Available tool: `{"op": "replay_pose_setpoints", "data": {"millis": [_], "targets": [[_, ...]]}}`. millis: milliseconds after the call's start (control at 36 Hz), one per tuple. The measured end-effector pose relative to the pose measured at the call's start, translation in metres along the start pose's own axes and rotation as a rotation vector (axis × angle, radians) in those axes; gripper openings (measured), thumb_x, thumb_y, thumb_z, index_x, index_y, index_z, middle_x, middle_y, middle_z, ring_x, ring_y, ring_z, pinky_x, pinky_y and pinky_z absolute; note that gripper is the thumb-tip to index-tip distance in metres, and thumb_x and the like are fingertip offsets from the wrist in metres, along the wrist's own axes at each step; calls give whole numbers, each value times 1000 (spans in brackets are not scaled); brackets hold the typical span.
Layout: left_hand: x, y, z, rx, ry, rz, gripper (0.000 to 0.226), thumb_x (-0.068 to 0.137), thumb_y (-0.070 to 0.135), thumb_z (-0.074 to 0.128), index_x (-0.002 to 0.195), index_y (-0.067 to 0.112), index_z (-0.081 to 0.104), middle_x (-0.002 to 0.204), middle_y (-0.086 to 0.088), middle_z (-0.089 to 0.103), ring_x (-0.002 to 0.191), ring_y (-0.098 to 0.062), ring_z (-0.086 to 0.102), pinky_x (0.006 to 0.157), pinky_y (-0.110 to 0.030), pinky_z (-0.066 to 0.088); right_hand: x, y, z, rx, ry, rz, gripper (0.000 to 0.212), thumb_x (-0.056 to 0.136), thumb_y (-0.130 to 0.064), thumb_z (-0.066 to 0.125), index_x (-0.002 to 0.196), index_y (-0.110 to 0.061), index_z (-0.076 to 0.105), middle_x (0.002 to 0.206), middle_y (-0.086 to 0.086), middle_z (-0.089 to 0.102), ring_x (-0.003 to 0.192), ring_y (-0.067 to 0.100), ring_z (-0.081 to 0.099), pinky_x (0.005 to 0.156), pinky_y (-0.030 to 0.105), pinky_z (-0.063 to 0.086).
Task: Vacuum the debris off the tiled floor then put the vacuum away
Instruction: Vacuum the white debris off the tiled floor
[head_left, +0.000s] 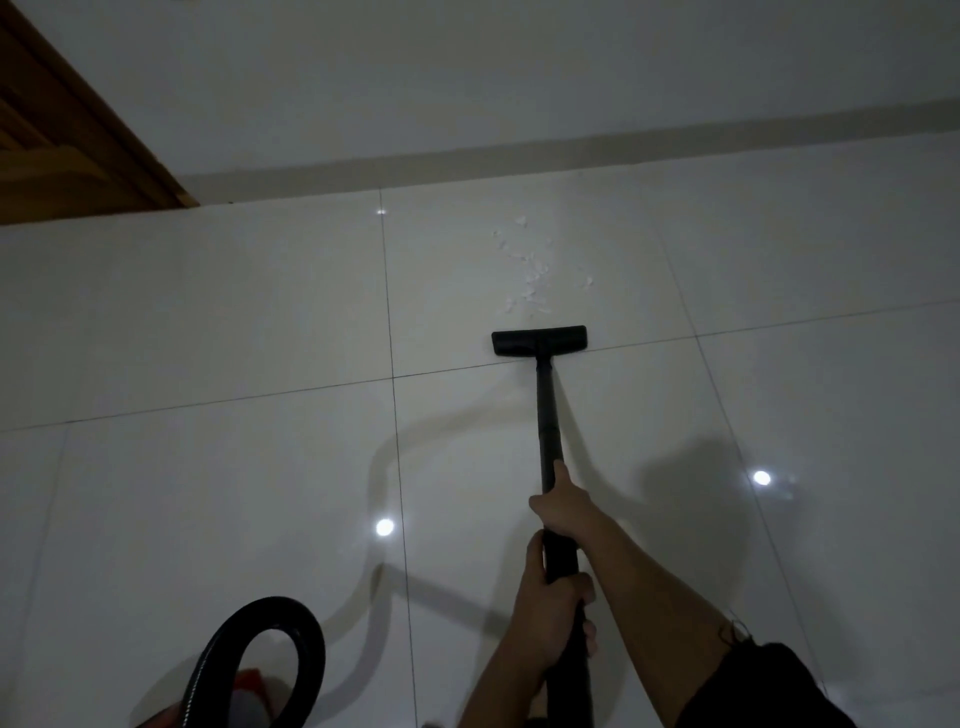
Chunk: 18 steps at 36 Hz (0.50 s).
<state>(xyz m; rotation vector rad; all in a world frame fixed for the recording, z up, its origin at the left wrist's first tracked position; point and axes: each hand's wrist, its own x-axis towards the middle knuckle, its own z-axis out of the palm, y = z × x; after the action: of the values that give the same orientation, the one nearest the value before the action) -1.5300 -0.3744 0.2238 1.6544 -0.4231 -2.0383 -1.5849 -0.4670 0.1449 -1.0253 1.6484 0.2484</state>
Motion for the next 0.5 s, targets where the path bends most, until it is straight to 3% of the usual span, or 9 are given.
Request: {"op": "replay_pose_setpoints", "data": {"millis": [250, 361, 500], "targets": [[29, 30, -18, -30, -19, 9, 54, 84, -7, 42, 126, 28, 37, 82, -16, 54, 39, -18, 47, 39, -24, 41, 23, -39, -11, 4, 6, -9, 77, 93, -14, 45, 152, -23, -3, 125, 17, 54, 88, 22, 52, 77, 29, 43], [43, 45, -32, -17, -42, 7, 58, 83, -6, 43, 132, 24, 33, 87, -17, 55, 37, -17, 47, 39, -24, 40, 34, -58, -15, 20, 24, -5, 77, 93, -14, 45, 152, -23, -3, 127, 17, 53, 90, 22, 52, 78, 29, 43], [52, 66, -51, -21, -61, 15, 58, 85, -6, 45, 133, 22, 32, 79, -15, 50, 37, -14, 46, 38, -22, 41, 47, -83, -13, 36, 48, 15, 78, 93, -13, 47, 153, -22, -2, 130, 18, 52, 107, 30, 57, 81, 30, 43]]}}
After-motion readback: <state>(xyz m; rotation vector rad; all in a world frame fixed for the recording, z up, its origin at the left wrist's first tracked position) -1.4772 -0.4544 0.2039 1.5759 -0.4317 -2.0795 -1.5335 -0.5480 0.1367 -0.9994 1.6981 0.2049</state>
